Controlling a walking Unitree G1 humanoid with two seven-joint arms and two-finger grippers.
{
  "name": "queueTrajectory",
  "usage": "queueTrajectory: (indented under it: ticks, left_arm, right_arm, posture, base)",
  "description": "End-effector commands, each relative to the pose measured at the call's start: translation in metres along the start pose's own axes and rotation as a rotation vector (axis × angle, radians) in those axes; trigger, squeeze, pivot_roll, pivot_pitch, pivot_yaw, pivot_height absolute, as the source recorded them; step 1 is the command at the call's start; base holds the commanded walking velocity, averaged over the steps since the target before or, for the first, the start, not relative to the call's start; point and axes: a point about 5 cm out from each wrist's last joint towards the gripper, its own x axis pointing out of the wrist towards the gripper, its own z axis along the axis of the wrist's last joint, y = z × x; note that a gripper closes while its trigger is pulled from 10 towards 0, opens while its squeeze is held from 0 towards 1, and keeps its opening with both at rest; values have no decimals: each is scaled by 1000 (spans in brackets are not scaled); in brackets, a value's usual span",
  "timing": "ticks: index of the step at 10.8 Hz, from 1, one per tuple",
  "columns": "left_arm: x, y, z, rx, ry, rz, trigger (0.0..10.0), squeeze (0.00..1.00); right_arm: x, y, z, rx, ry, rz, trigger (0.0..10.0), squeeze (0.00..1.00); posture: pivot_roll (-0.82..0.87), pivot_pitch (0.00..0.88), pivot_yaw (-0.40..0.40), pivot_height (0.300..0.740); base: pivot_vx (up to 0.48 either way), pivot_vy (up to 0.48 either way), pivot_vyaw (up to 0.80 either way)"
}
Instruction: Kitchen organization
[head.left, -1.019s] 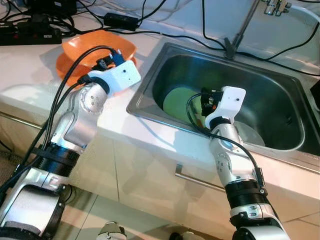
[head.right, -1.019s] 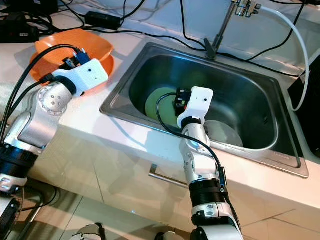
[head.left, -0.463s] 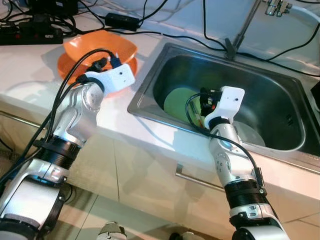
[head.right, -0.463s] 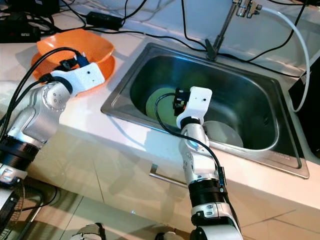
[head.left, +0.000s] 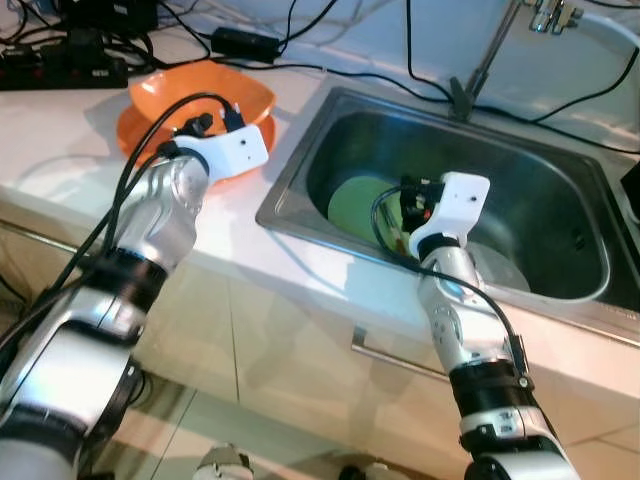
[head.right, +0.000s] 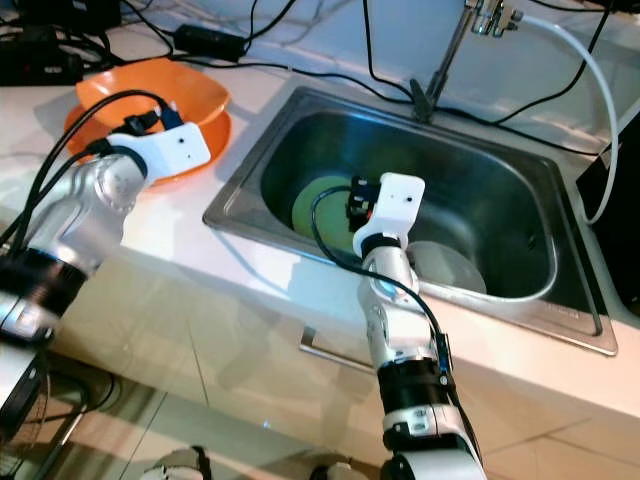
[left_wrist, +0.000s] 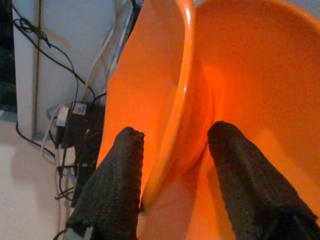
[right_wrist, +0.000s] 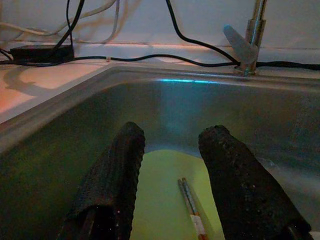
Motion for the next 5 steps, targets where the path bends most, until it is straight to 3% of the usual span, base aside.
queueTrajectory:
  ticks: [1,2,3,4,5]
  left_arm:
    - [3,1,7,19,-16,3,10000,0]
    - [6,0,5,28,-11,-6,10000,0]
    - [9,-4,4,40,-9,-24,2549,0]
    - [9,-7,4,46,-16,-36,0,0]
    - [10,-8,5,46,-24,-32,0,0]
  right_arm:
    - [1,-5,2,-8,-2,-15,10000,0]
    - [1,-4,2,-7,-1,-15,10000,0]
    - [0,-2,2,-4,-2,-13,10000,0]
    - [0,-1,2,-3,-2,-13,10000,0]
    - [0,-2,2,-3,-2,-15,10000,0]
  posture:
    - [56,53,-131,740]
    - [56,55,-129,740]
    - [53,56,-125,740]
    - [53,56,-125,740]
    - [54,58,-127,740]
  base:
    - [0,0,0]
    - [0,0,0]
    - [0,0,0]
    - [0,0,0]
    - [0,0,0]
